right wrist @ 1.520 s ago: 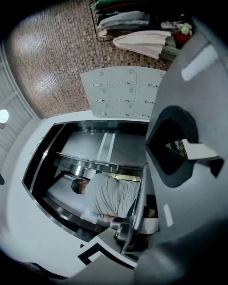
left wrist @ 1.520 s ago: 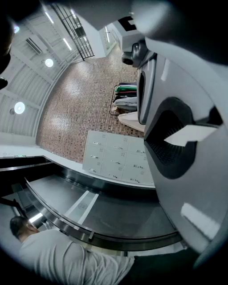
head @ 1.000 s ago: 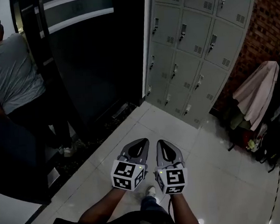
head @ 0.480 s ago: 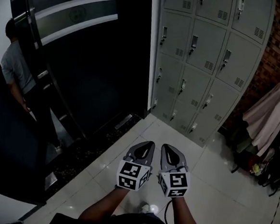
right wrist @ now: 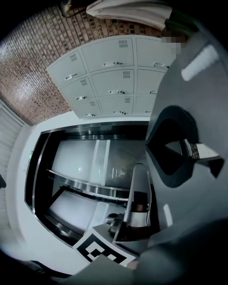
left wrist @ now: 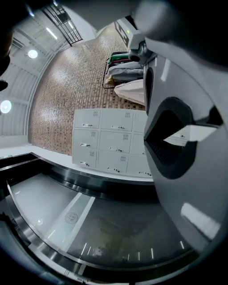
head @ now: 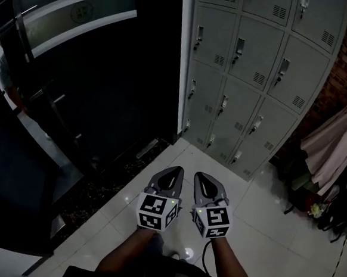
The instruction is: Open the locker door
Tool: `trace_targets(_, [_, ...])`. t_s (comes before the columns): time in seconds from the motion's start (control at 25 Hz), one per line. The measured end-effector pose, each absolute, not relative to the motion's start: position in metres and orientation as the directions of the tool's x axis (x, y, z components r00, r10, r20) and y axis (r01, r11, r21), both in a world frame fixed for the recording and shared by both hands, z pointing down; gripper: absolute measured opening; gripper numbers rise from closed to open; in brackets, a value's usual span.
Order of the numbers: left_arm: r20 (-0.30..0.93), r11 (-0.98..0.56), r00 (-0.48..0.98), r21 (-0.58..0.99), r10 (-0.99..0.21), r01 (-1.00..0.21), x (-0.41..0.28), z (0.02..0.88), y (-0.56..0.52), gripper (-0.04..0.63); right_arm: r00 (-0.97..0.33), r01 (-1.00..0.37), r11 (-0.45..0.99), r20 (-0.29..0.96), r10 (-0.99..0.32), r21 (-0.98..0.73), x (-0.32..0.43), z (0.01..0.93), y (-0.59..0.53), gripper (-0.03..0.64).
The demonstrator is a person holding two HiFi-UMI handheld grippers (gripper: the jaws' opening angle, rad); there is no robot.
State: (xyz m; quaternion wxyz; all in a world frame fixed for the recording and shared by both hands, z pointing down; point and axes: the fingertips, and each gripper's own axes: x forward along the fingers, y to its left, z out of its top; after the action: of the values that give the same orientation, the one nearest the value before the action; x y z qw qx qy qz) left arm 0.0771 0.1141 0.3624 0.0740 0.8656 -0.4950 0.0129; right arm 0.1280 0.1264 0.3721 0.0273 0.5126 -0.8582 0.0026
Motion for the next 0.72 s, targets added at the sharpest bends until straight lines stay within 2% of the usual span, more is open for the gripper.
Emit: trace_targets(0.72, [0.084, -0.556, 0.567, 0.124, -0.819, -0.822, 0.058, 0.358, -0.142, 0.005, -0.418, -0.906, 0.421, 0.069, -0.906, 0.034, 0.096, 0.371, -0.127, 0.000])
